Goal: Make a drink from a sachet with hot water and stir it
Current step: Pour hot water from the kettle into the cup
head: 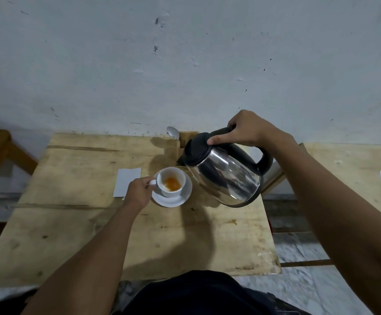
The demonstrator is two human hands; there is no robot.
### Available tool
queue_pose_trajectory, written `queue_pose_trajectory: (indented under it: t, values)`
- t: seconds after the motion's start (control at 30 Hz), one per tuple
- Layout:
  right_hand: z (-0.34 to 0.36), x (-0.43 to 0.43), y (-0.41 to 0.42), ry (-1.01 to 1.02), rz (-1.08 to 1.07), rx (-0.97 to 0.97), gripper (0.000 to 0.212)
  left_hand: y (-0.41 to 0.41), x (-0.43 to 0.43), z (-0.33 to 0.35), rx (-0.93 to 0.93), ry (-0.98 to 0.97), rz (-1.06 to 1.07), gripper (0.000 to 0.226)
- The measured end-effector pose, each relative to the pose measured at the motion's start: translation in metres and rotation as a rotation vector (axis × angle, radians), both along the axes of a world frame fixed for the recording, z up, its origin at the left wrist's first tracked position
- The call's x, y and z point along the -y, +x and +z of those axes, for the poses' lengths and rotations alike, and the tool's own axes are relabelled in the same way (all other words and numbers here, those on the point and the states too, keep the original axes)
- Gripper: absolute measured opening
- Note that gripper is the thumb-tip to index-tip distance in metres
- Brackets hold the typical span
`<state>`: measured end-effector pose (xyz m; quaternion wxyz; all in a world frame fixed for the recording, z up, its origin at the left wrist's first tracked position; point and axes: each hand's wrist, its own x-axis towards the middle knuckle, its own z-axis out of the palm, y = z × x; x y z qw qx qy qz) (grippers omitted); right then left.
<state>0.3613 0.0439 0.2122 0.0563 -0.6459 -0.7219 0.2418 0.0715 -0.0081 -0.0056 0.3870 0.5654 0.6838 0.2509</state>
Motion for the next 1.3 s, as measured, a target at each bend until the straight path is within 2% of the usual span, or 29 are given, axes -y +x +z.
queue_pose_trajectory:
  t: [0.23, 0.47, 0.73, 1.03, 1.3]
  values:
    - [-0.009, 0.000, -0.023, -0.104, 0.069, 0.121, 0.058, -0.007, -0.003, -0.002, 0.017, -0.011, -0.047, 0.027]
    - [-0.005, 0.000, -0.044, -0.108, 0.138, 0.221, 0.048, -0.009, -0.005, -0.003, -0.009, -0.012, -0.087, 0.029]
    - [0.004, -0.008, -0.065, -0.089, 0.213, 0.332, 0.047, -0.018, -0.006, -0.006, -0.021, -0.023, -0.162, 0.033]
    - [0.007, -0.023, -0.084, -0.061, 0.283, 0.467, 0.055, -0.013, -0.002, -0.005, 0.003, -0.009, -0.125, 0.033]
    - [0.020, -0.026, -0.090, -0.086, 0.294, 0.487, 0.052, -0.011, -0.001, -0.003, 0.000, -0.004, -0.112, 0.033]
